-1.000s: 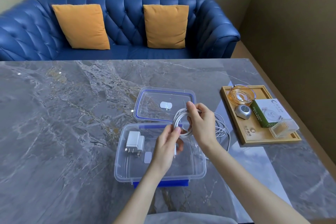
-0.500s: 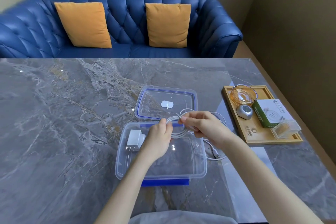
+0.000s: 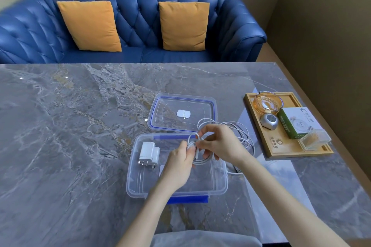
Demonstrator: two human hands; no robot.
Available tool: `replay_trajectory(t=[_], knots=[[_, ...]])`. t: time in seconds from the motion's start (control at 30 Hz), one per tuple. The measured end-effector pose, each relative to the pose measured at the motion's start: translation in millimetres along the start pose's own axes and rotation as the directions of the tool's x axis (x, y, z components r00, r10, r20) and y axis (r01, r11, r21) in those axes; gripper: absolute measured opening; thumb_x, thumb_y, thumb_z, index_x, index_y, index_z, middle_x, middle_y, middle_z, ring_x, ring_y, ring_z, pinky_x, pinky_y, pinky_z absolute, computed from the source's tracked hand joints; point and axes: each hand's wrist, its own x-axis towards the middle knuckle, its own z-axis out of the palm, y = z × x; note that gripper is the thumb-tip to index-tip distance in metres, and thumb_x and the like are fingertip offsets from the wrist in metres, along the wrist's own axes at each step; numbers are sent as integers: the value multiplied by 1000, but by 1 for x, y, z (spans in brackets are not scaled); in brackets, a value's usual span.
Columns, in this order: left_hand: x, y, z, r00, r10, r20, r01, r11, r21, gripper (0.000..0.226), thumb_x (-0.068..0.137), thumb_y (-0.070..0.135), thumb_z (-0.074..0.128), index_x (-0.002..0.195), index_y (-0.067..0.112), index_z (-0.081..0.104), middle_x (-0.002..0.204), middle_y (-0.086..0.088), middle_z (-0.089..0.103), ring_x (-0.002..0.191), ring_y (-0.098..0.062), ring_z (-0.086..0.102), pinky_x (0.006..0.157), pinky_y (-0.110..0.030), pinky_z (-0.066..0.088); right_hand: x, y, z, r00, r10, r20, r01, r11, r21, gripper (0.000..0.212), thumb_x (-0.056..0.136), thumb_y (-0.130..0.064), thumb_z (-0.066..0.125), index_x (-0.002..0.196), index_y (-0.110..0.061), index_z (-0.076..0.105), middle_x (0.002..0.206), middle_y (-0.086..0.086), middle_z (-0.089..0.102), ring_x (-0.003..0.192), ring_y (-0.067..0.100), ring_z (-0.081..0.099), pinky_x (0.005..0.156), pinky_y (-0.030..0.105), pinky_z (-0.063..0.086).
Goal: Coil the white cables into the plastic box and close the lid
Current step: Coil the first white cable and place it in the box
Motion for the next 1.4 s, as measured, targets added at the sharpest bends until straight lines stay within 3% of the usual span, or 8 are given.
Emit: replay_trajectory(t=[0.23, 0.37, 0.7, 0.83, 0.97, 1.1, 1.2, 1.4], knots=[[7, 2, -5, 993, 115, -18, -106, 958, 268, 22, 98, 31, 28, 88, 15, 39, 88, -20, 64, 82, -38, 57, 63, -38, 36, 7, 6, 4, 988, 118, -100, -104, 986, 134, 13, 79, -5, 65, 72, -14, 58, 67, 13, 69, 47, 17, 62, 32, 18, 36], [3, -5, 1, 995, 101, 8, -97, 935, 342, 26, 97, 32, 28, 94, 11, 43, 90, -20, 64, 82, -37, 58, 65, -41, 41, 4, 6, 11, 985, 116, -126, -122, 992, -37, 9, 82, -6, 59, 76, -11, 55, 71, 15, 72, 49, 17, 64, 32, 16, 37], [14, -1, -4, 997, 77, -30, -65, 955, 291, 22, 97, 31, 32, 83, 14, 34, 92, -24, 64, 87, -42, 56, 62, -37, 33, 6, 10, 30, 947, 5, -322, -21, 999, -46, 3, 85, -12, 55, 85, -9, 53, 75, 9, 71, 45, 28, 65, 46, 30, 48], [16, -3, -7, 998, 4, -70, 2, 996, 94, 24, 96, 30, 33, 79, 14, 39, 74, -12, 57, 80, -36, 60, 65, -39, 39, 8, 13, 30, 941, -103, -323, -9, 944, -329, 5, 77, -21, 65, 80, -20, 61, 77, 1, 72, 75, 27, 66, 68, 35, 52], [15, -7, -3, 990, -10, -142, 6, 1000, -30, 25, 96, 28, 35, 77, 15, 42, 65, -5, 50, 80, -36, 60, 69, -40, 43, 5, 16, 34, 898, -270, -348, 38, 834, -550, 5, 75, -21, 68, 79, -18, 70, 88, 3, 58, 91, 21, 53, 60, 30, 39], [13, -12, 1, 973, -53, -223, 25, 992, -124, 25, 96, 27, 37, 81, 10, 49, 57, 1, 45, 66, -31, 53, 77, -53, 52, 6, 25, 35, 854, -437, -282, 175, 752, -636, 16, 78, -29, 64, 73, -18, 74, 74, 3, 57, 79, 24, 52, 51, 28, 34], [9, -11, 0, 968, -29, -250, 2, 995, -104, 25, 96, 25, 36, 79, 10, 46, 57, -7, 48, 59, -27, 48, 67, -42, 50, 5, 33, 36, 824, -510, -245, 226, 694, -684, 28, 80, -34, 56, 67, -17, 74, 69, 2, 56, 72, 23, 51, 49, 25, 33], [-1, -7, 8, 967, 75, -243, -78, 997, -5, 30, 97, 24, 35, 67, 24, 31, 51, 5, 37, 51, -17, 39, 55, -33, 22, 2, 34, 40, 774, -428, -467, 136, 832, -538, 18, 69, -23, 67, 57, -12, 72, 64, 5, 57, 54, 25, 56, 44, 27, 42]])
